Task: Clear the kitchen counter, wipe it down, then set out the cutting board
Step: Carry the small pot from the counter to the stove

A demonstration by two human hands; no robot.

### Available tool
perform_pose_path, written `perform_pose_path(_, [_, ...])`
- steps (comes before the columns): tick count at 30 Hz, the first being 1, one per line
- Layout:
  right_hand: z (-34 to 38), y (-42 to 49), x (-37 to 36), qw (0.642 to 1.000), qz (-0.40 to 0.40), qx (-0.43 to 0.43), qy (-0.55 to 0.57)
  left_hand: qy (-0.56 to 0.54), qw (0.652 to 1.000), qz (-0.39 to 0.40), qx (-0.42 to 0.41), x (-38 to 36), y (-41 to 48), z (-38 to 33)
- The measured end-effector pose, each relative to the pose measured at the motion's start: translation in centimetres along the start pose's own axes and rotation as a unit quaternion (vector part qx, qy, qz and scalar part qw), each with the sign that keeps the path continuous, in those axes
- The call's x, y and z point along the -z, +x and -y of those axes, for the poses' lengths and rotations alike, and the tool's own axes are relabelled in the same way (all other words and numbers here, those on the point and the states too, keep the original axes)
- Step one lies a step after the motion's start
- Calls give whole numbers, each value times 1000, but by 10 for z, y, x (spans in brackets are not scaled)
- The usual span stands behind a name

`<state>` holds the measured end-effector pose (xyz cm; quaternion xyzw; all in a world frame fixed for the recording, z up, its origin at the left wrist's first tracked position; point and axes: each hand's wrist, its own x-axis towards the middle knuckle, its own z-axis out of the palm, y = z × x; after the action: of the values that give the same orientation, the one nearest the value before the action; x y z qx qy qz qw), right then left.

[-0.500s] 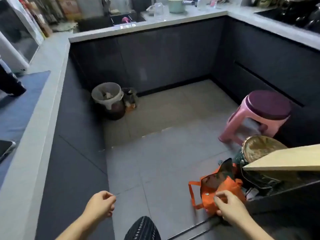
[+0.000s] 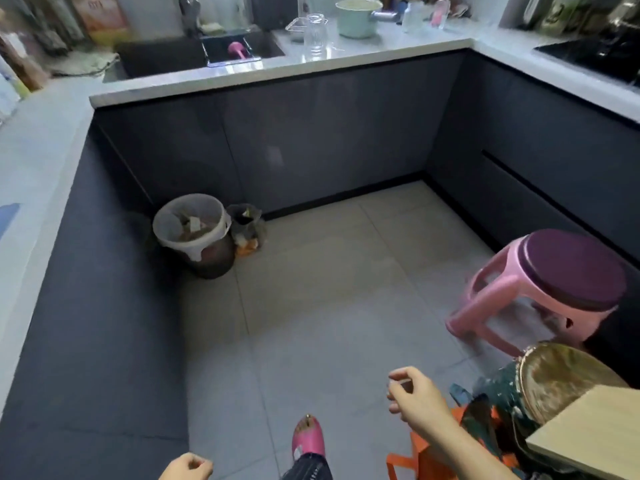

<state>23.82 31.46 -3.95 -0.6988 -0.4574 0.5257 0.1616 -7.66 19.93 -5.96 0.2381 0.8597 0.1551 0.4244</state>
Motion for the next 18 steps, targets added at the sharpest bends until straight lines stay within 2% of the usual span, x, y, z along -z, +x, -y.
perform_pose_path(5, [77,82,30,999,-49,-2,7,-47,998,38,-20,11,87,-130])
perform_pose_path(13, [110,214,89,989,-114,-88,38,-65,973,96,-198,-34,172,-380])
perform_pose_path(18, [152,318,147,982,-150,-98,64,-39,974,95,-203,-63,217,-493])
